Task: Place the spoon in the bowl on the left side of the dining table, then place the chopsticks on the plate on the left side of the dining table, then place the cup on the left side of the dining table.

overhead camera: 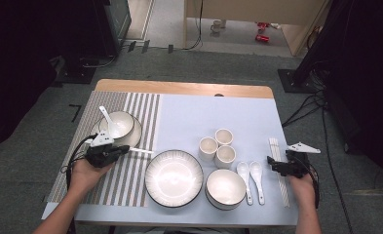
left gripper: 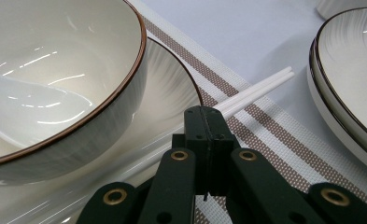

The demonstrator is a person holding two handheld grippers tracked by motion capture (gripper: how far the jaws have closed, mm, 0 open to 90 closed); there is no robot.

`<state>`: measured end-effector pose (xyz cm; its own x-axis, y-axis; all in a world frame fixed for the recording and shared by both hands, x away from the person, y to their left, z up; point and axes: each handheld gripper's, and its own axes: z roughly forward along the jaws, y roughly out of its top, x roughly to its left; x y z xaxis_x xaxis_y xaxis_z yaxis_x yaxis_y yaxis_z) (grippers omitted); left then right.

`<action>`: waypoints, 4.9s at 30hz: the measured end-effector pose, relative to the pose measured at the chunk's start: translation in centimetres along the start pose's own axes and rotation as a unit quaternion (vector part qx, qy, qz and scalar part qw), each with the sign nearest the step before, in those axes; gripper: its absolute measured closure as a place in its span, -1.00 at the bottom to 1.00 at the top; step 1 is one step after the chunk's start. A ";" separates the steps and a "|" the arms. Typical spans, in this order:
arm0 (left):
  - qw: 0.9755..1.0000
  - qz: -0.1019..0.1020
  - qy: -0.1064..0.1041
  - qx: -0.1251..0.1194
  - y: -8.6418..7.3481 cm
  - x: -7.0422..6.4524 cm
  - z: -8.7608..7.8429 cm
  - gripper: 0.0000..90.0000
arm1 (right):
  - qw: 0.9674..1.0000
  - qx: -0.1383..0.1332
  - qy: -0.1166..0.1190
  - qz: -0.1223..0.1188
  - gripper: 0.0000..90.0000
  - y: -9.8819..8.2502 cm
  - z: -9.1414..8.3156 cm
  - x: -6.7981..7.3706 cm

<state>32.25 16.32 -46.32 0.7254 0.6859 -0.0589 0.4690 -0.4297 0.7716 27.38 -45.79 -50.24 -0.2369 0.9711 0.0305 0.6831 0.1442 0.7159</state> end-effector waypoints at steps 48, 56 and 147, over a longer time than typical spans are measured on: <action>0.999 -0.016 -0.029 -0.004 0.9 0.1 0.3 0.81 | 1.000 -0.001 -0.004 0.001 -0.64 0.0 0.0 0.1; 0.998 -0.021 -0.058 -0.003 1.2 0.0 0.1 0.37 | 1.000 -0.001 -0.003 0.001 -0.65 0.0 0.0 0.1; 0.979 0.012 -0.203 0.015 11.6 -6.0 8.7 -0.49 | 1.000 0.000 -0.003 0.003 -0.65 0.0 0.0 0.1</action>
<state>37.65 2.12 -42.52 0.8741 0.3885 -0.2917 0.4592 -0.4647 0.7571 27.34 -45.71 -50.25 -0.2281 0.9731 0.0308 0.6844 0.1378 0.7159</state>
